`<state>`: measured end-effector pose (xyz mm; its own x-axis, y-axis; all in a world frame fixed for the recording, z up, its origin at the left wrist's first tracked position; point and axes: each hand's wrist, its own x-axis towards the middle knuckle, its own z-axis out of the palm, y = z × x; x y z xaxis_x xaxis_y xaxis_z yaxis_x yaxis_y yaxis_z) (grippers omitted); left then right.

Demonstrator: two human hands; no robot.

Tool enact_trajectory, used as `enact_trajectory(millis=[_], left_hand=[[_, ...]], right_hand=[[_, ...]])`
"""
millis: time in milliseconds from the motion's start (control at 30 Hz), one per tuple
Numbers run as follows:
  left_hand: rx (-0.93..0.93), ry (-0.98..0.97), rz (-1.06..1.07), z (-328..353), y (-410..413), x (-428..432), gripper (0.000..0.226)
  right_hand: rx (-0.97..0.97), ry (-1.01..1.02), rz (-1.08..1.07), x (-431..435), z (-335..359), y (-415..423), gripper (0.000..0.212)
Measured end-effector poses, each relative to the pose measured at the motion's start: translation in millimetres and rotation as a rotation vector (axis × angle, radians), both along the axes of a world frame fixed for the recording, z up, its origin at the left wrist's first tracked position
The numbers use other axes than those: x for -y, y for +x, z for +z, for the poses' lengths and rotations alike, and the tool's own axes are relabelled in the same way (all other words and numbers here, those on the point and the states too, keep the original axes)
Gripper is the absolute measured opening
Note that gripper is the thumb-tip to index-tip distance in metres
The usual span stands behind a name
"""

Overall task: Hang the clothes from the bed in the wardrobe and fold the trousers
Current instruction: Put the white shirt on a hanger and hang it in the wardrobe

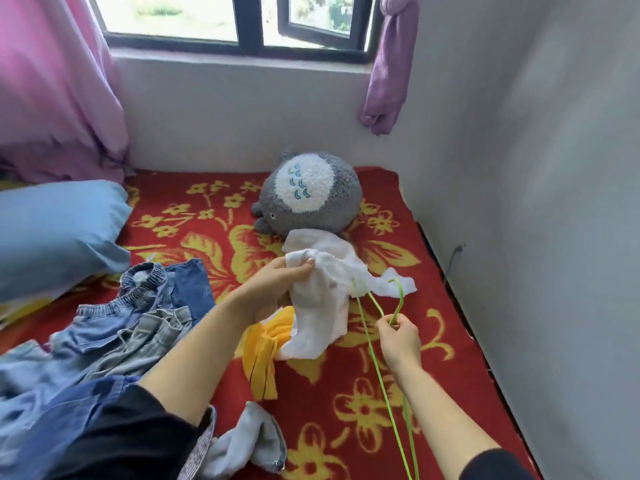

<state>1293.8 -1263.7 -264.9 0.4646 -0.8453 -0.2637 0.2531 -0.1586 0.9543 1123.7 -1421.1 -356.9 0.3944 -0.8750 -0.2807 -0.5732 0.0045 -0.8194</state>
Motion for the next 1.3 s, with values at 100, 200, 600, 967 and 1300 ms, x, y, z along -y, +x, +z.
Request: enact_trajectory(millis=[100, 200, 600, 967, 1300], left_hand=[[0.041, -0.099, 0.081, 63.3, -3.8, -3.7, 0.028], [0.013, -0.217, 0.198, 116.1, -11.5, -4.3, 0.017], [-0.056, -0.226, 0.155, 174.8, -81.0, 10.4, 0.017], [0.309, 0.249, 0.457, 77.2, -64.1, -30.5, 0.078], [0.569, 0.481, 0.272, 6.1, -92.3, 8.3, 0.106]], right_hand=[[0.150, -0.002, -0.006, -9.3, 54.0, 2.5, 0.014], [0.341, 0.054, 0.067, -17.5, 108.0, -0.3, 0.007], [0.481, 0.113, 0.182, -60.7, 155.8, -1.8, 0.033], [0.607, -0.059, 0.160, -26.0, 221.8, -22.2, 0.036], [0.653, -0.167, 0.324, -28.8, 256.1, -52.3, 0.026]])
